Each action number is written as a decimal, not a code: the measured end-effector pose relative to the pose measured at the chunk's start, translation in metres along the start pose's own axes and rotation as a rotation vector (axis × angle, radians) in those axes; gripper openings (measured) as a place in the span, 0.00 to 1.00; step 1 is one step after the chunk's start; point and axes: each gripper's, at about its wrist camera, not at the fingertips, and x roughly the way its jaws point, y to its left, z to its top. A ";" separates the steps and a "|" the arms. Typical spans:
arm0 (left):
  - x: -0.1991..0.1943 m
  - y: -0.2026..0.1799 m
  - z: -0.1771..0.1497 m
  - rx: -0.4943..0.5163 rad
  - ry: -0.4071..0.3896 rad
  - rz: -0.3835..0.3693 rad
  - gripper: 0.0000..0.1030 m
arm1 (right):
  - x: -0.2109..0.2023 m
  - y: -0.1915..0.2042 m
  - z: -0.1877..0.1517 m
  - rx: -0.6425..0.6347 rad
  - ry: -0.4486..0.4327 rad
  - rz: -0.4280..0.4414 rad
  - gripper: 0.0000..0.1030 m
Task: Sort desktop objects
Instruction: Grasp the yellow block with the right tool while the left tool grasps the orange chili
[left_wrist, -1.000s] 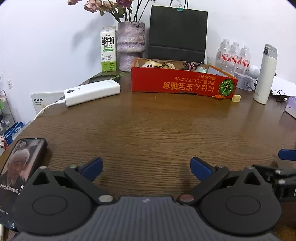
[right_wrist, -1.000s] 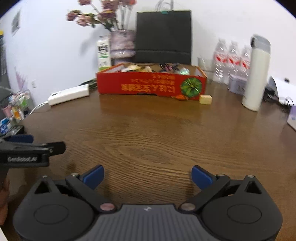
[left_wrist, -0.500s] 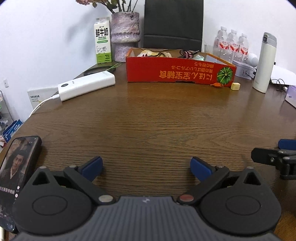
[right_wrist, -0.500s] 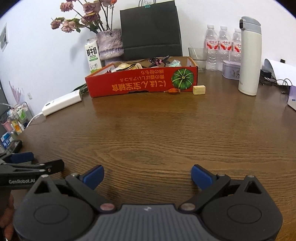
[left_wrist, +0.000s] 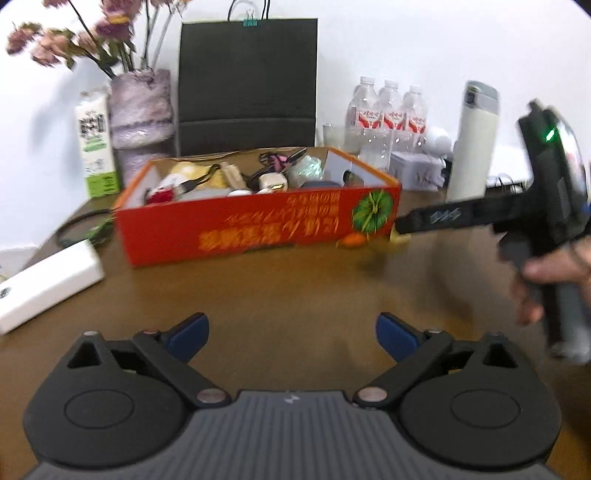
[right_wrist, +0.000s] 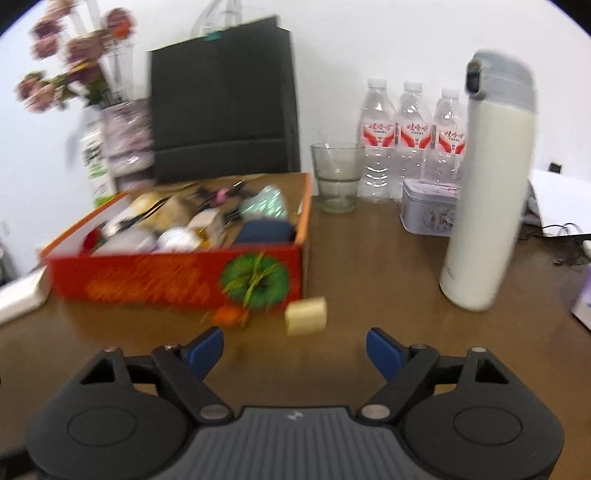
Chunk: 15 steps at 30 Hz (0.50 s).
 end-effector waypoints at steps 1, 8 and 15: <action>0.012 -0.001 0.009 -0.024 0.009 -0.011 0.93 | 0.014 -0.003 0.005 0.009 0.014 -0.003 0.74; 0.080 -0.020 0.038 -0.108 0.019 -0.003 0.80 | 0.057 -0.021 0.010 0.074 0.085 0.055 0.30; 0.131 -0.051 0.049 -0.194 0.069 0.026 0.79 | 0.016 -0.054 0.021 0.214 -0.039 0.009 0.30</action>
